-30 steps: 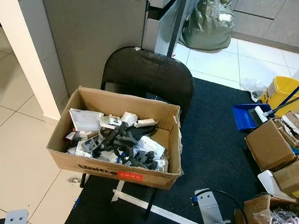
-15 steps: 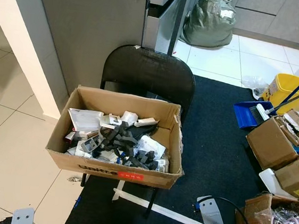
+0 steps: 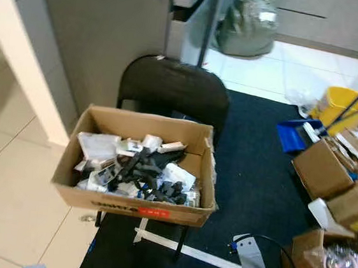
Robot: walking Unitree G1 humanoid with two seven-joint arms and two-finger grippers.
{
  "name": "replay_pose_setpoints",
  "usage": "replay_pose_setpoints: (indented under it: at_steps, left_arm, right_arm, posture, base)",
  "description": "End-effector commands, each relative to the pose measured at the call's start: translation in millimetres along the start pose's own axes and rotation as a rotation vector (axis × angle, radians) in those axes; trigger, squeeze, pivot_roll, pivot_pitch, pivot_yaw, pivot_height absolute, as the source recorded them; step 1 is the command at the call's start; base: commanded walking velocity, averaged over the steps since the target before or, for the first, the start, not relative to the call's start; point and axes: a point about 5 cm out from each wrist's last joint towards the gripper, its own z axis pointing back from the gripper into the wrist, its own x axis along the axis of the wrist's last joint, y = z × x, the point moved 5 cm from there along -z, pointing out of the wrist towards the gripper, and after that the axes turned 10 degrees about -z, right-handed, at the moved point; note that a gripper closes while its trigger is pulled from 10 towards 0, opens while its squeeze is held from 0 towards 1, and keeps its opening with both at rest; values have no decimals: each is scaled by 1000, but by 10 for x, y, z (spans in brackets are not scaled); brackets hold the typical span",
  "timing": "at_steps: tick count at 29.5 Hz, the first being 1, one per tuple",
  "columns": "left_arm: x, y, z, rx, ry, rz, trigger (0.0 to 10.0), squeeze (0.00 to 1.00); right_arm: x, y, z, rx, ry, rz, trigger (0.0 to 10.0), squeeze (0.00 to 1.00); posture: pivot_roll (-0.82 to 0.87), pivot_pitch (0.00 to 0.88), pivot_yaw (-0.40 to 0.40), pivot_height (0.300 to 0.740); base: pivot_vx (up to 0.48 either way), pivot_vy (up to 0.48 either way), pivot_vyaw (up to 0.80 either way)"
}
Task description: Picking trash to rubbish bin
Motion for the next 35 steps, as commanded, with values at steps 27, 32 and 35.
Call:
replay_pose_setpoints:
  at_steps: [27, 32, 35]
  left_arm:
    - [-13, -144, 8, -85, -4, 23, 10000, 0]
    - [-33, -160, 12, -89, -1, 29, 10000, 0]
    - [-25, -147, 8, -94, 3, 32, 10000, 0]
  right_arm:
    - [-272, 86, 3, 16, 54, 34, 10000, 0]
    - [-323, 50, 6, 14, 64, 49, 10000, 0]
    - [-337, 39, 8, 13, 64, 53, 10000, 0]
  posture:
    - [62, 136, 13, 740]
    - [64, 143, 8, 740]
    - [62, 148, 8, 740]
  base:
    - [0, 0, -770]
    - [0, 0, -769]
    - [0, 0, -769]
